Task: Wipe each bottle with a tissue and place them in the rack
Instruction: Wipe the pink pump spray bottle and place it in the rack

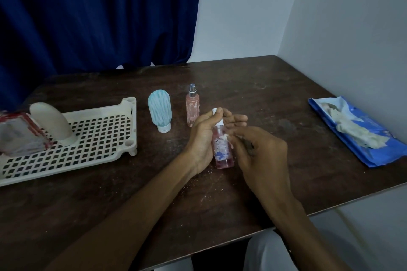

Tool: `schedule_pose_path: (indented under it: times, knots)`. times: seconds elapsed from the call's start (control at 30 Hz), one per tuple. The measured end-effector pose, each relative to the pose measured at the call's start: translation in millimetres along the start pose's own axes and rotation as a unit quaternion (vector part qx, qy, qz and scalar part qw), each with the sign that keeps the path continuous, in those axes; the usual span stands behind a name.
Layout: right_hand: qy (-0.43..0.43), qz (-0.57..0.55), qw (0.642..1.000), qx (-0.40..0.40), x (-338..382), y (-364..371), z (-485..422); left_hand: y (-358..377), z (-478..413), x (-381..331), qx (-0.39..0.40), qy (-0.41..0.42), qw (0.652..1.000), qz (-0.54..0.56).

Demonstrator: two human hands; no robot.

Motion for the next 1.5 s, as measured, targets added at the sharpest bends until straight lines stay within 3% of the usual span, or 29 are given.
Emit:
schedule_pose_path:
  times: [0.3, 0.53, 0.63, 0.73, 0.97, 1.23, 1.5]
  knots:
    - [-0.026, 0.013, 1.0, 0.008, 11.0, -0.2, 20.7, -5.4, -6.6, -3.1, -0.016, 0.023, 1.0, 0.007]
    - [-0.038, 0.026, 0.999, 0.015, 13.6, 1.7, 31.5, -10.5, -5.9, -4.6, -0.039, 0.042, 0.988, -0.145]
    - [-0.035, 0.029, 0.999, 0.005, 11.5, -2.1, 32.4, -7.8, -5.4, -8.5, -0.004, 0.026, 0.982, -0.184]
    - [-0.013, 0.017, 1.0, -0.001, 5.1, -5.4, 29.7, -0.4, -4.6, -9.3, 0.035, 0.011, 0.985, -0.171]
    - [0.015, -0.022, 0.999, -0.02, -0.5, -3.1, 3.3, 3.8, -0.9, -5.2, 0.043, 0.023, 0.997, -0.065]
    - [-0.003, -0.008, 1.0, 0.022, 5.2, 3.9, 27.5, -9.8, -5.8, -9.6, -0.054, 0.069, 0.996, -0.025]
    - [0.013, -0.011, 1.0, 0.013, -2.2, 1.0, 14.1, -10.0, -2.0, -4.1, -0.065, 0.054, 0.996, -0.003]
Point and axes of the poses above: each hand's wrist, its own z-axis away from the middle knuckle, its own y-axis out of the palm, x = y × z, the point moved 8 cm from there along -z, towards the middle knuckle, and after that the axes turned 1 degree about -x, right-handed, at the moved point
